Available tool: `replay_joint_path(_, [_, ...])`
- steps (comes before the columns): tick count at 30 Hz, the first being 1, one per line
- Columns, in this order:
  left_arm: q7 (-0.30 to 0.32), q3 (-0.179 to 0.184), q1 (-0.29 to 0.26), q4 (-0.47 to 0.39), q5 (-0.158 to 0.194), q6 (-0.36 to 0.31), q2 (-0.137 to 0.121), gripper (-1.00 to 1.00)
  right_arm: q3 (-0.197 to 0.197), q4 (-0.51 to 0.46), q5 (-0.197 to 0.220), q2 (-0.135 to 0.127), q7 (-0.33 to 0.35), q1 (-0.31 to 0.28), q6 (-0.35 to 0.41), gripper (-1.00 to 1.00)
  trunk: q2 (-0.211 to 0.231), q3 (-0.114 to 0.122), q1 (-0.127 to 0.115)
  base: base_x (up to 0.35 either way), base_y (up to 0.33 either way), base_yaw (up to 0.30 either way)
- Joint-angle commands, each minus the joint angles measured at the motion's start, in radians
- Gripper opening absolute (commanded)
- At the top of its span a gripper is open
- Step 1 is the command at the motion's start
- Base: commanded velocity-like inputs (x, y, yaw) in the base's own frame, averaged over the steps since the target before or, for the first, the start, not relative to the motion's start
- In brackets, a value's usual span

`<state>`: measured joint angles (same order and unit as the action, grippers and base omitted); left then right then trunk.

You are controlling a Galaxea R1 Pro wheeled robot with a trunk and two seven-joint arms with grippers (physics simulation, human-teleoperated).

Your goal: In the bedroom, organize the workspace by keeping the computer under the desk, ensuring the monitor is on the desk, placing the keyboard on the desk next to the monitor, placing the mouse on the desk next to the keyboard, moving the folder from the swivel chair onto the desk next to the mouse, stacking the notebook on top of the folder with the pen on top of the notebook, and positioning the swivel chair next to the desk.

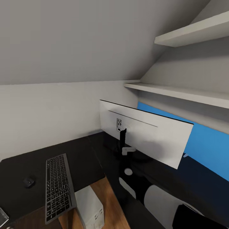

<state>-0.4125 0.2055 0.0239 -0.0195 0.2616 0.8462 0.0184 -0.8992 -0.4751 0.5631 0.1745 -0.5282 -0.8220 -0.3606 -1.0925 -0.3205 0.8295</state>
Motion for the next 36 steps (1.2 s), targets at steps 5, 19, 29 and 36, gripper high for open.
replay_joint_path(5, [-0.005,0.01,0.001,-0.002,0.007,0.002,0.0,1.0,-0.001,0.089,-0.015,0.0,0.01,-0.003,-0.015,1.0,-0.001,-0.001,0.0,0.0,0.0,0.001])
replay_joint_path(19, [-0.005,0.011,0.001,-0.002,0.005,0.002,0.002,1.0,0.006,0.246,0.1,0.0,0.116,-0.063,0.183,1.0,-0.001,-0.001,0.0,0.0,0.0,0.0])
replay_joint_path(29, [-0.005,0.01,0.001,-0.002,0.007,0.002,0.0,1.0,0.001,0.248,0.143,0.0,0.119,-0.066,0.192,1.0,-0.001,-0.001,0.0,0.0,0.0,0.0])
replay_joint_path(36, [-0.005,0.01,0.001,-0.002,0.007,0.002,0.0,1.0,0.0,0.246,0.149,0.0,0.117,-0.066,0.198,1.0,-0.001,-0.001,0.0,0.0,0.0,0.0])
